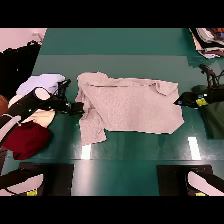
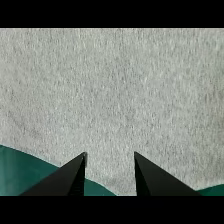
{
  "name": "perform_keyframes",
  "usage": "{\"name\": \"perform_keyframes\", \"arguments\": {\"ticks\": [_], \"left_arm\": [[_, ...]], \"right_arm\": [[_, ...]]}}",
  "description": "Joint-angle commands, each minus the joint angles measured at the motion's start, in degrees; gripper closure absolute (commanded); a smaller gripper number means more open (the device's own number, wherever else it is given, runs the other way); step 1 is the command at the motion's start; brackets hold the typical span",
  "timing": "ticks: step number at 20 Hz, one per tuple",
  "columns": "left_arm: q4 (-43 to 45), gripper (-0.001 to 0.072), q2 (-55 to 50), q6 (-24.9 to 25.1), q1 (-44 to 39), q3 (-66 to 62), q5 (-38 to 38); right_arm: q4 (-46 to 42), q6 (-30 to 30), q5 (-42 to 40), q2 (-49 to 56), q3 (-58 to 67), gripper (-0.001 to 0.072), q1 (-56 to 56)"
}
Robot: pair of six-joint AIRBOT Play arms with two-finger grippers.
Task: Fold the shirts.
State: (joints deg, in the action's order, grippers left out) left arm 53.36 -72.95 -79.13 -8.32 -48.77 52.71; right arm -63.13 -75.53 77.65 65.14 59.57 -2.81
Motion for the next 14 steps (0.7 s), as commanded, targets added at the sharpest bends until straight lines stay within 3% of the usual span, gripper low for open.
{"name": "perform_keyframes", "arguments": {"ticks": [1,5,6,7,12,14], "left_arm": [[4.24,0.0684,2.78,0.09,-0.02,-4.31,4.09],[7.30,0.0684,7.08,0.07,-0.02,-7.89,7.74],[7.28,0.0684,7.30,0.07,-0.02,-7.89,7.54],[7.30,0.0684,7.30,0.07,-0.02,-7.89,7.56],[7.26,0.0684,7.30,0.02,-0.02,-7.89,6.54],[7.26,0.0684,7.30,0.02,-0.02,-7.89,6.54]], "right_arm": [[-2.60,-0.07,5.97,-0.07,-0.24,0.0359,-2.60],[-2.82,-0.07,6.47,-2.97,-8.50,0.0359,-12.46],[-2.82,-0.04,5.92,-3.93,-11.74,0.0296,-15.04],[-2.25,-0.07,5.35,-4.70,-15.30,0.0176,-17.73],[4.11,2.16,-2.45,-4.85,-27.80,0.0194,-20.41],[4.70,2.45,-6.08,-4.87,-29.75,0.0265,-17.64]]}}
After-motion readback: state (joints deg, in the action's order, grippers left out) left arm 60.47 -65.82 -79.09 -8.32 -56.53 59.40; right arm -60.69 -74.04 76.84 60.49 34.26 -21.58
